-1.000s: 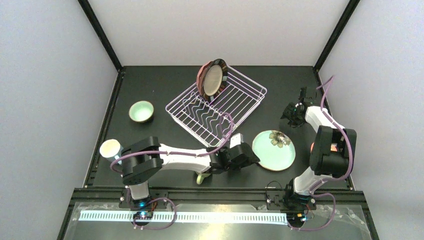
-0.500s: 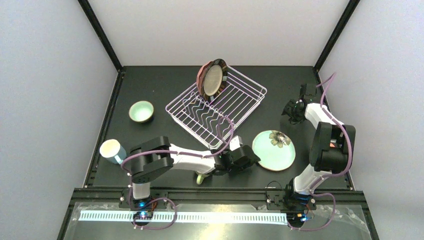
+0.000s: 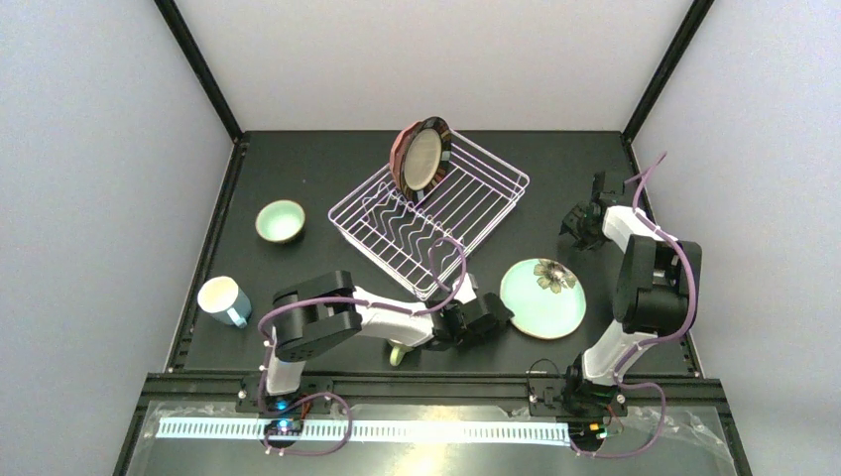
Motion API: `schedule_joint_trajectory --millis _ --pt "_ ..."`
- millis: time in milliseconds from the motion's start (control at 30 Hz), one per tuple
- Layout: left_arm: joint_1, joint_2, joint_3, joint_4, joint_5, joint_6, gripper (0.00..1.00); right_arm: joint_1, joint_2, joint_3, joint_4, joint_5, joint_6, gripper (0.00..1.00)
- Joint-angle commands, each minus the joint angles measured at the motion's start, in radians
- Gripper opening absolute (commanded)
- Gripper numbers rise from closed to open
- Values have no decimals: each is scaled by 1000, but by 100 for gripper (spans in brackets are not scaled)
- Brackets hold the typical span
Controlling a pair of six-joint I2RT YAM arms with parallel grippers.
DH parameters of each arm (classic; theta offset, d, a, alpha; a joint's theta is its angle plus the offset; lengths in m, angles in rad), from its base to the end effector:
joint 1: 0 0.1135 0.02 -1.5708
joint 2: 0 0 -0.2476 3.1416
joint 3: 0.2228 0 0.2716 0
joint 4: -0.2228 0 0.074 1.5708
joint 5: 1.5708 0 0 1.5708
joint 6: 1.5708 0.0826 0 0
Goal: Load the mixed dishes into the dish rack
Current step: Grab the plate from the center of the board.
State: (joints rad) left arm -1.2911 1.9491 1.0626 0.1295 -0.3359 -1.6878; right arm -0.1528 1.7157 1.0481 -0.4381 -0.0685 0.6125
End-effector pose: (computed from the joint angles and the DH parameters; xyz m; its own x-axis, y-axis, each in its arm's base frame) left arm 0.1465 -0.4114 0.0719 -0.8134 -0.5646 -0.1400 -0.2865 0.5982 -0.7484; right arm 0.3676 -0.0509 0.1018 -0.6529 0.6809 -0.3318 0.6073 0.7324 0.3079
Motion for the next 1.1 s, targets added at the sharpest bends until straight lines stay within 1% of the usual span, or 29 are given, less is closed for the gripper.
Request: schedule_joint_trajectory --millis 0,133,267,667,967,1067 --pt "3 22 7 32 -74 -30 99 -4 15 -35 -33 84 84 89" --pt "11 26 5 37 -76 -26 99 -4 16 -49 -71 134 114 89" --pt "16 28 4 41 -70 -18 99 -4 27 -59 -120 177 109 89" --pt "25 75 16 76 -34 3 99 -4 -33 -162 -138 184 128 90" --pt "34 136 81 82 -16 34 99 -4 -79 -202 -158 177 126 90" --pt "37 149 93 99 -1 51 99 -4 -100 -206 -171 202 109 90"
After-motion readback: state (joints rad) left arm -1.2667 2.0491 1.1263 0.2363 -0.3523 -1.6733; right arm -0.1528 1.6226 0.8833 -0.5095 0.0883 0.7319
